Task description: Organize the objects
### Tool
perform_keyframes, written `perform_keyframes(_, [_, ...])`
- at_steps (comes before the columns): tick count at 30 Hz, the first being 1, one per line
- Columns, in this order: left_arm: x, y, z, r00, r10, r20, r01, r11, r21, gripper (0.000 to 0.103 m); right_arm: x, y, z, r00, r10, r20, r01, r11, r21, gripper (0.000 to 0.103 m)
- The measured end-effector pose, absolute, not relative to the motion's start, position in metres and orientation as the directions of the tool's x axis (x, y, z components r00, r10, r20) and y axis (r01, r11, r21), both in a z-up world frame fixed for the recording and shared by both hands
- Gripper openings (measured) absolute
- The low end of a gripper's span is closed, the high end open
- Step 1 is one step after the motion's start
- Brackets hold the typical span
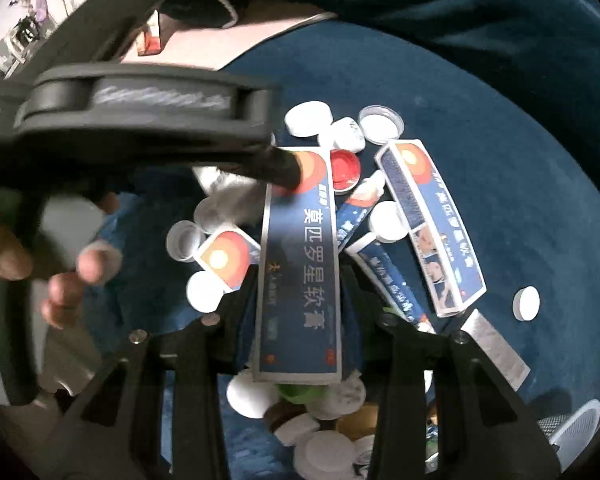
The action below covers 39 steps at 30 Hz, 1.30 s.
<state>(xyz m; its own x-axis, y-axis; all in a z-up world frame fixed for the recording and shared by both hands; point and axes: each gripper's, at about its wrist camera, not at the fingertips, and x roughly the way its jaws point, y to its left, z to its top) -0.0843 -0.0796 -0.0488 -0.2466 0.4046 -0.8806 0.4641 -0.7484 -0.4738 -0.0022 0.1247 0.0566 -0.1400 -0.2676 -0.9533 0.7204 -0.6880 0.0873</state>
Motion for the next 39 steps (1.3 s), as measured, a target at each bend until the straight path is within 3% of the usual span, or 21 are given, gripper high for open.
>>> perform_keyframes(10, [-0.081, -0.112, -0.051, -0.294, 0.265, -0.918, 0.557, -0.733, -0.39, 0.101, -0.01, 0.135, 0.045, -0.139, -0.278, -0.951, 0.64, -0.757, 0.128, 0.04])
perform_keyframes(12, [-0.082, -0.116, -0.056, -0.289, 0.263, -0.92, 0.567, -0.728, -0.386, 0.09, -0.015, 0.135, 0.044, -0.138, -0.279, -0.95, 0.617, -0.775, 0.138, 0.041])
perform_keyframes(13, [-0.082, -0.116, -0.057, -0.289, 0.259, -0.922, 0.561, -0.734, -0.382, 0.078, -0.017, 0.134, 0.043, -0.133, -0.279, -0.951, 0.605, -0.783, 0.146, 0.041])
perform_keyframes(15, [-0.084, -0.113, -0.054, -0.302, 0.266, -0.916, 0.517, -0.761, -0.392, 0.064, -0.021, 0.13, 0.041, -0.117, -0.29, -0.95, 0.586, -0.792, 0.17, 0.041])
perform_keyframes(18, [-0.085, -0.102, -0.042, -0.306, 0.256, -0.917, 0.428, -0.824, -0.372, 0.055, -0.017, 0.125, 0.043, -0.12, -0.291, -0.949, 0.589, -0.79, 0.168, 0.04])
perform_keyframes(24, [-0.079, -0.099, -0.018, -0.32, 0.238, -0.917, 0.289, -0.897, -0.334, 0.051, 0.004, 0.124, 0.052, -0.129, -0.295, -0.947, 0.57, -0.804, 0.173, 0.04])
perform_keyframes(29, [-0.083, -0.107, -0.014, -0.212, 0.267, -0.94, 0.178, -0.935, -0.306, 0.051, 0.012, 0.109, 0.055, -0.102, -0.296, -0.95, 0.568, -0.801, 0.189, 0.04])
perform_keyframes(31, [-0.088, -0.116, -0.018, -0.216, 0.246, -0.945, 0.213, -0.932, -0.292, 0.051, 0.015, 0.104, 0.055, -0.111, -0.295, -0.949, 0.571, -0.801, 0.182, 0.041])
perform_keyframes(33, [-0.085, -0.127, -0.025, -0.219, 0.319, -0.922, 0.284, -0.883, -0.373, 0.053, 0.015, 0.101, 0.054, -0.123, -0.293, -0.948, 0.556, -0.811, 0.179, 0.041])
perform_keyframes(36, [-0.082, -0.132, -0.028, -0.253, 0.35, -0.902, 0.336, -0.843, -0.421, 0.064, 0.013, 0.099, 0.054, -0.146, -0.302, -0.942, 0.526, -0.83, 0.184, 0.041])
perform_keyframes(38, [-0.082, -0.133, -0.029, -0.271, 0.345, -0.899, 0.367, -0.826, -0.428, 0.086, 0.011, 0.097, 0.053, -0.149, -0.302, -0.942, 0.517, -0.835, 0.187, 0.041])
perform_keyframes(39, [-0.085, -0.131, -0.032, -0.277, 0.338, -0.9, 0.387, -0.818, -0.426, 0.086, 0.01, 0.096, 0.052, -0.148, -0.303, -0.941, 0.516, -0.836, 0.188, 0.041])
